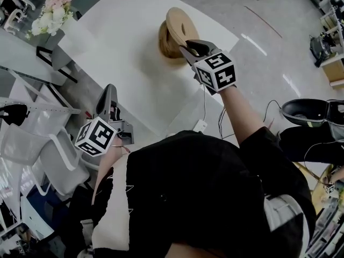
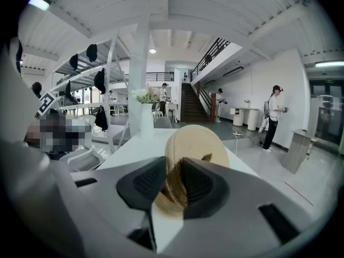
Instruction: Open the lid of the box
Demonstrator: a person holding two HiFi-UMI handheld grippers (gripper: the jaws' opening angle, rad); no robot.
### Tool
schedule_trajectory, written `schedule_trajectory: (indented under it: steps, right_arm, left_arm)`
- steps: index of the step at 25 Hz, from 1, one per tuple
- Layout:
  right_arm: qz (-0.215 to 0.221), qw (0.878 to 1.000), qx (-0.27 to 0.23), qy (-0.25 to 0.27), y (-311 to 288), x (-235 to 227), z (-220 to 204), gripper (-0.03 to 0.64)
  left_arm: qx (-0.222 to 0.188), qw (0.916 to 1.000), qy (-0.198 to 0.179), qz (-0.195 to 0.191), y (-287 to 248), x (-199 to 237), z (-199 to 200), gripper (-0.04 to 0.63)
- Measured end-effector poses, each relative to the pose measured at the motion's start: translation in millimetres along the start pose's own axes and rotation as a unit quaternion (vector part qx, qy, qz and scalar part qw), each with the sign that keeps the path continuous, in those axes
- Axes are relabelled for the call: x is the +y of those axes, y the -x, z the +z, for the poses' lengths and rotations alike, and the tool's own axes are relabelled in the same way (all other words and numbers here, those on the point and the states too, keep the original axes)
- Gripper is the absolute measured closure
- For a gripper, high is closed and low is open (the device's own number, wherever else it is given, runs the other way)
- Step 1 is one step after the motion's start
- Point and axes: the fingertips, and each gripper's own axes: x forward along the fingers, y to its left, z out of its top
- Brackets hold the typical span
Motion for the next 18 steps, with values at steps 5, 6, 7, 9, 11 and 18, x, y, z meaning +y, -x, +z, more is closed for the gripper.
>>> schedule_trajectory:
  steps: [5, 6, 7, 9, 11, 18]
  right_arm:
    - [-0.014, 1.000, -0.012, -0.002, 4.3, -3.2, 7.0, 0.523]
    - [-0.019, 1.000, -0.014, -0.003, 5.4, -3.6, 8.4, 0.525]
    - [-0.023, 1.000, -0.017, -0.006, 6.2, -3.8, 9.7, 0.525]
    - [-0.030, 0.999, -0.022, -0.014, 7.7, -3.8, 12.1, 0.526]
    - [-0.036, 0.999, -0.027, -0.024, 9.6, -5.3, 14.1, 0.528]
    - [-0.064, 0.996, -0.041, -0.053, 21.7, -12.6, 19.8, 0.531]
  left_arm:
    - [0.000, 1.0000, 0.001, 0.000, 3.8, 0.5, -1.2, 0.585]
    - [-0.001, 1.0000, 0.000, 0.000, 4.9, 0.8, -0.7, 0.585]
    - [-0.001, 1.0000, 0.000, 0.000, 6.5, 1.4, 0.2, 0.584]
    - [-0.004, 1.0000, -0.002, 0.000, 10.1, 2.8, 3.5, 0.586]
    - [-0.008, 1.0000, -0.003, -0.001, 13.9, 3.0, 7.6, 0.584]
    - [-0.015, 0.9999, -0.005, 0.005, 33.2, 6.7, 16.3, 0.585]
